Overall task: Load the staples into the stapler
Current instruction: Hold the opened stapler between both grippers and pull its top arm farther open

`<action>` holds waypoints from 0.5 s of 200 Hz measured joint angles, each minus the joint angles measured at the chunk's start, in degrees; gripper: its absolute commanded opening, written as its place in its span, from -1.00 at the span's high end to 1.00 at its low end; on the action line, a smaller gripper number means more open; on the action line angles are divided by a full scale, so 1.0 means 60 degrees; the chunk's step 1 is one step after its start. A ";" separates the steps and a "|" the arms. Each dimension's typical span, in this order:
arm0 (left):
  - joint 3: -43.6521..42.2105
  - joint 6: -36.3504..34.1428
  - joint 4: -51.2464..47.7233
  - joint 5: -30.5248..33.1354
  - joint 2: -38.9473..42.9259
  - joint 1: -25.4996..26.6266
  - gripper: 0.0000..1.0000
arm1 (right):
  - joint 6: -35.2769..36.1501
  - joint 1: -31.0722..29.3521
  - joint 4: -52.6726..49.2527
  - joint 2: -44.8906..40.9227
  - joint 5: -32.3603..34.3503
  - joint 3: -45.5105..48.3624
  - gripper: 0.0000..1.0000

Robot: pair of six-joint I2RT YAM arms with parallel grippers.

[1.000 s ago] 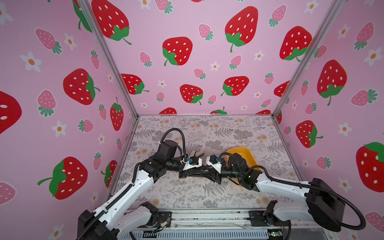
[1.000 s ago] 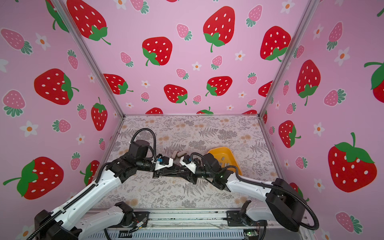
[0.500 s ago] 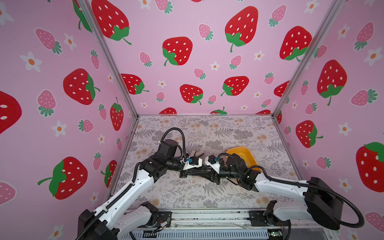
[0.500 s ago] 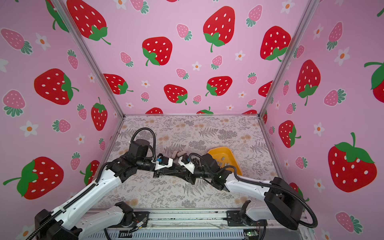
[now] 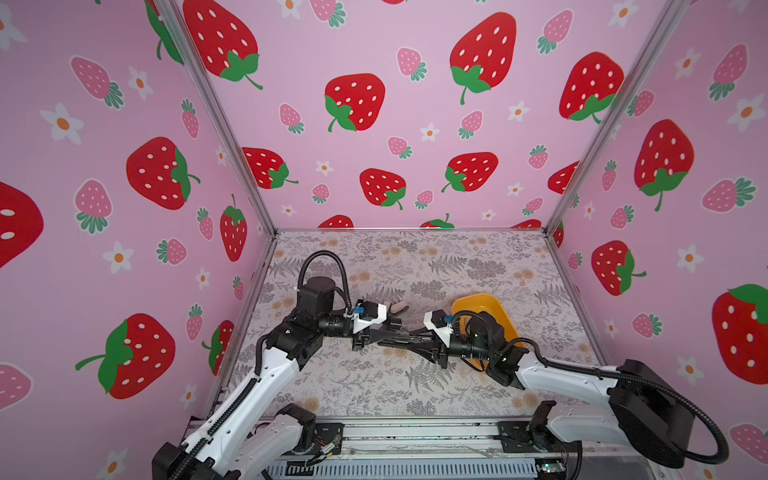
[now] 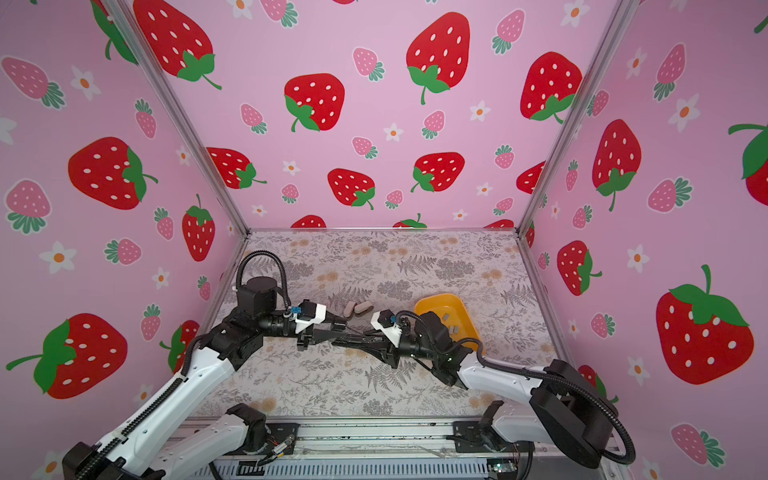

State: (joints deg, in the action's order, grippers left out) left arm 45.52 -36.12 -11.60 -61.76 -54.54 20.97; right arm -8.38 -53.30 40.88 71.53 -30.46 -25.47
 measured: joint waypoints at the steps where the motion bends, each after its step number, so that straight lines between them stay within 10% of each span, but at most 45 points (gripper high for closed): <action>1: -0.0007 0.0026 0.0018 -0.0022 0.0007 -0.0018 1.00 | -0.0011 0.0011 0.0022 -0.0018 -0.0015 0.0018 1.00; 100: -0.0073 0.0958 0.0466 -0.1173 0.0663 -0.1067 1.00 | -0.0124 0.0521 0.0321 -0.2685 -0.0255 0.1402 1.00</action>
State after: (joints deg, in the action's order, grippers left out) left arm 45.08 -30.37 -8.80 -68.79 -50.57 14.57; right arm -9.13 -50.17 42.81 55.42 -31.99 -17.06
